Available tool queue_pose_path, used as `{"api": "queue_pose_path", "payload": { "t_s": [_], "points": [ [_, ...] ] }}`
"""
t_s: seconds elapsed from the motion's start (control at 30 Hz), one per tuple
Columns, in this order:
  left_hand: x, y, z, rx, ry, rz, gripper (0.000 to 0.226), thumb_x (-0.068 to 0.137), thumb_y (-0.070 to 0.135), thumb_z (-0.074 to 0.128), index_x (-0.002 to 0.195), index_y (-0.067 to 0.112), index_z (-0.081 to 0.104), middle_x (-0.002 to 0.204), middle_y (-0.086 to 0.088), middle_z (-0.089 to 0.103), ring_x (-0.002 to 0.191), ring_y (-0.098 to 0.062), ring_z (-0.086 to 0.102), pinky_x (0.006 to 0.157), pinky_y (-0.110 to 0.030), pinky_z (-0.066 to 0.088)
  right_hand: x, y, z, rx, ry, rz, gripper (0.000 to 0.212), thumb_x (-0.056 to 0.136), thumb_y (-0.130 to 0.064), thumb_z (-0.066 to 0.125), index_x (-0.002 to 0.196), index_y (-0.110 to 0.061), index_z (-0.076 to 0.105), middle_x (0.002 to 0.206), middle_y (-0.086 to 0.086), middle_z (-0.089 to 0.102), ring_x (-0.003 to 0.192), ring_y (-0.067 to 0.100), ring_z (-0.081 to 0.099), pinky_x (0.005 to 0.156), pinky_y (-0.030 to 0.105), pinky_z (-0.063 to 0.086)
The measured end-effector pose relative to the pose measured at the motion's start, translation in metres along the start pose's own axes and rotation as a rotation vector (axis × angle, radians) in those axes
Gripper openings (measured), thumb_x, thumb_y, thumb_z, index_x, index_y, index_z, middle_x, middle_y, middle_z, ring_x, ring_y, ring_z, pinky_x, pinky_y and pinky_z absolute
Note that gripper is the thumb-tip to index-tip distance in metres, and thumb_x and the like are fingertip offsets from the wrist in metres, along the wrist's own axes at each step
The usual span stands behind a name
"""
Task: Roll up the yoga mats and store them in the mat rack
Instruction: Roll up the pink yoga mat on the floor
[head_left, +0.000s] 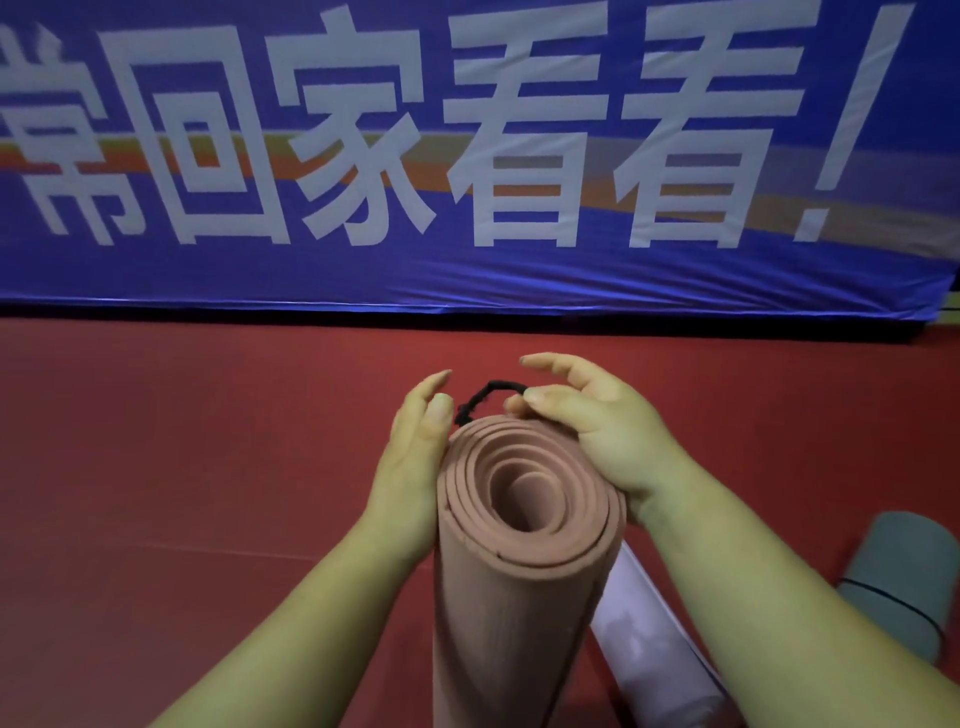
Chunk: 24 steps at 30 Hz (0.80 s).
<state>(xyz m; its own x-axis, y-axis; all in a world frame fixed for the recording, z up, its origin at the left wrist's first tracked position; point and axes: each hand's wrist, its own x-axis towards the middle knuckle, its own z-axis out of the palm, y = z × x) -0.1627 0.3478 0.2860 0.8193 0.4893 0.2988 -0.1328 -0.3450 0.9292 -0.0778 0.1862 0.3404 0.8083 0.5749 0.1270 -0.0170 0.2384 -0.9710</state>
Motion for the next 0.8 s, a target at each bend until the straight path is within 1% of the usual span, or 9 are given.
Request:
{"api": "queue_pose_path", "payload": {
  "t_s": [0.07,0.17,0.23,0.27,0.33,0.4,0.53,0.7,0.8],
  "points": [
    [-0.001,-0.002,0.003,-0.113,-0.062,-0.01,0.041,0.095,0.064,0.048,0.132,0.05,0.049,0.122,0.024,0.067,0.121,0.001,0.059,0.102,-0.018,0.042,-0.001,0.0,0.002,-0.013,-0.021,-0.008,0.027,0.096,0.005,0.056,0.117,-0.011,0.063,0.082,0.008,0.076,0.075,0.015,0.073,0.068,0.024,0.057],
    [-0.002,-0.005,0.003,-0.368,-0.066,-0.097,0.049,0.087,0.07,0.054,0.127,0.043,0.065,0.124,-0.001,0.071,0.118,-0.012,0.064,0.11,-0.044,0.045,-0.003,0.002,0.005,0.001,-0.037,-0.019,0.029,0.095,0.009,0.056,0.117,-0.009,0.063,0.079,0.009,0.075,0.072,0.014,0.072,0.066,0.023,0.057],
    [-0.002,-0.002,0.001,-0.216,-0.013,-0.015,0.031,0.101,0.054,0.047,0.12,0.038,0.066,0.113,-0.008,0.071,0.101,-0.008,0.066,0.095,-0.031,0.051,-0.002,0.004,0.005,-0.008,-0.009,-0.039,0.028,0.095,0.009,0.056,0.114,-0.01,0.064,0.078,0.009,0.075,0.073,0.014,0.072,0.067,0.023,0.056],
    [-0.003,0.001,0.001,-0.149,0.022,0.019,0.027,0.106,0.044,0.043,0.116,0.035,0.065,0.103,-0.001,0.071,0.09,-0.002,0.064,0.084,-0.02,0.049,-0.002,0.005,0.004,-0.005,0.008,-0.048,0.028,0.094,0.009,0.056,0.113,-0.011,0.065,0.078,0.009,0.075,0.073,0.014,0.071,0.068,0.024,0.057],
    [-0.002,0.007,-0.001,-0.07,0.092,0.069,0.03,0.103,0.045,0.039,0.109,0.03,0.065,0.086,0.013,0.066,0.074,0.004,0.058,0.069,-0.011,0.043,0.0,0.005,0.004,-0.013,0.043,-0.062,0.028,0.093,0.009,0.057,0.11,-0.012,0.065,0.077,0.008,0.075,0.073,0.015,0.07,0.07,0.024,0.057],
    [-0.002,0.009,-0.003,-0.058,0.155,0.095,0.034,0.098,0.047,0.042,0.103,0.024,0.066,0.079,0.023,0.064,0.073,0.005,0.056,0.067,-0.01,0.041,0.0,0.006,0.005,-0.025,0.073,-0.072,0.029,0.092,0.01,0.058,0.109,-0.012,0.066,0.076,0.007,0.074,0.07,0.015,0.069,0.068,0.024,0.056],
    [-0.001,0.013,-0.005,-0.042,0.25,0.109,0.017,0.102,0.033,0.055,0.097,0.021,0.065,0.077,0.022,0.066,0.069,0.004,0.057,0.066,-0.013,0.044,0.005,0.009,0.005,-0.033,0.13,-0.077,0.025,0.092,0.008,0.06,0.106,-0.012,0.065,0.07,0.005,0.071,0.064,0.015,0.064,0.065,0.025,0.054],
    [-0.01,0.018,-0.008,-0.035,0.216,0.146,0.022,0.101,0.047,0.051,0.105,0.03,0.064,0.085,0.022,0.066,0.079,0.002,0.059,0.076,-0.019,0.045,0.012,0.011,0.003,-0.057,0.17,-0.04,0.022,0.093,0.004,0.062,0.105,-0.014,0.066,0.066,0.002,0.07,0.059,0.012,0.063,0.059,0.022,0.053],
    [-0.022,0.026,-0.012,-0.104,0.008,0.15,0.048,0.082,0.06,0.055,0.122,0.033,0.055,0.081,0.024,0.061,0.075,0.004,0.057,0.075,-0.018,0.045,0.016,0.011,-0.003,-0.087,0.215,-0.039,0.021,0.093,0.003,0.063,0.103,-0.015,0.067,0.067,0.001,0.07,0.059,0.01,0.063,0.058,0.021,0.053]
  ]
}}
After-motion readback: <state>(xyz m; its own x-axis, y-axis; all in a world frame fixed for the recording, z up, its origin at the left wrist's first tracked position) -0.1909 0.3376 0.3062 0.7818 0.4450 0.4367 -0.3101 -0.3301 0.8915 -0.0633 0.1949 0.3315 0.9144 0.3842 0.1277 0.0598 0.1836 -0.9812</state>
